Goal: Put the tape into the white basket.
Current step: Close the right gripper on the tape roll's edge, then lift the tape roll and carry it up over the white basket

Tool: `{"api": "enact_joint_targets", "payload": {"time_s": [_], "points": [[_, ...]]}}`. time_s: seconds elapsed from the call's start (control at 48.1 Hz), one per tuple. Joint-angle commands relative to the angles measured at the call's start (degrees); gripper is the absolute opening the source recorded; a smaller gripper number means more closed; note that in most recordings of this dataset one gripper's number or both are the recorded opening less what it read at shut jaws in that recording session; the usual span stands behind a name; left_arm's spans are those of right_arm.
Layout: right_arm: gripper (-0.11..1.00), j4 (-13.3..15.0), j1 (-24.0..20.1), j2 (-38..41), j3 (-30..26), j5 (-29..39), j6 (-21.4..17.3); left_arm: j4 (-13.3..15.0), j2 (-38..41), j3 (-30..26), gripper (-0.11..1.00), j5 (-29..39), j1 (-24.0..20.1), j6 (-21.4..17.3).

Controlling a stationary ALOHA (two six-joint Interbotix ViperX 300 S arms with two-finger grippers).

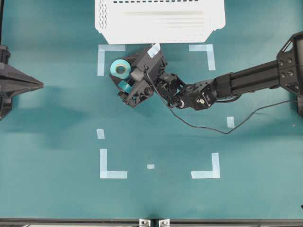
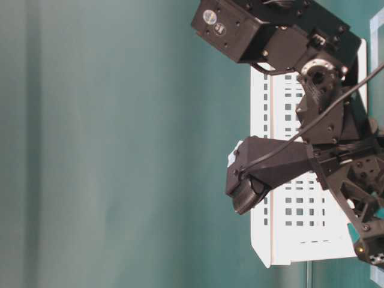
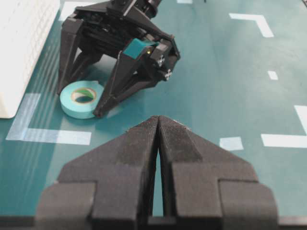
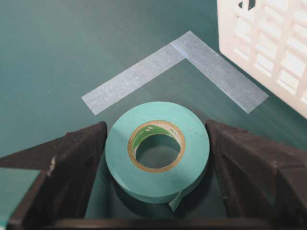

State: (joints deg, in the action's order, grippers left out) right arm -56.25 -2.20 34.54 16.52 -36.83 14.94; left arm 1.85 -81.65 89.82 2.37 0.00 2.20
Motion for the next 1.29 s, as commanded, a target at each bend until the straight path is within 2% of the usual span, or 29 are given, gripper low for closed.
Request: {"api": "enact_joint_targets", "payload": {"time_s": [0.0,0.062,0.166,0.187,0.562,0.77,1.269], "points": [[0.92,-0.4,0.3,-0.8,-0.8,0.8,-0.2,0.0,0.4,-0.7,-0.11,-0.3,-0.2,0.0],[0.88,-0.8,0.3,-0.8,-0.7,0.9,-0.2,0.0,0.4,-0.7,-0.11,-0.3,-0.2,0.0],[0.68,-0.8,0.3,-0.8,-0.7,0.9,-0.2,0.0,0.4,-0.8,-0.11,-0.3,-0.2,-0.1],[0.67,-0.8,0.3,-0.8,-0.6,1.0,-0.2,0.0,0.4,-0.8,-0.11,-0.3,-0.2,-0.1],[0.67,-0.6,0.3,-2.1,-0.1,2.4,0.4,0.0,0.4,-0.7,-0.11,-0.3,-0.2,0.0],[0.67,-0.4,0.0,-6.8,1.8,2.1,2.0,0.0,0.4,-0.7,-0.11,-0.3,-0.2,0.0],[0.67,-0.4,-0.7,-19.4,4.3,2.4,12.0,0.0,0.4,-0.7,-0.11,-0.3,-0.2,0.0]]}}
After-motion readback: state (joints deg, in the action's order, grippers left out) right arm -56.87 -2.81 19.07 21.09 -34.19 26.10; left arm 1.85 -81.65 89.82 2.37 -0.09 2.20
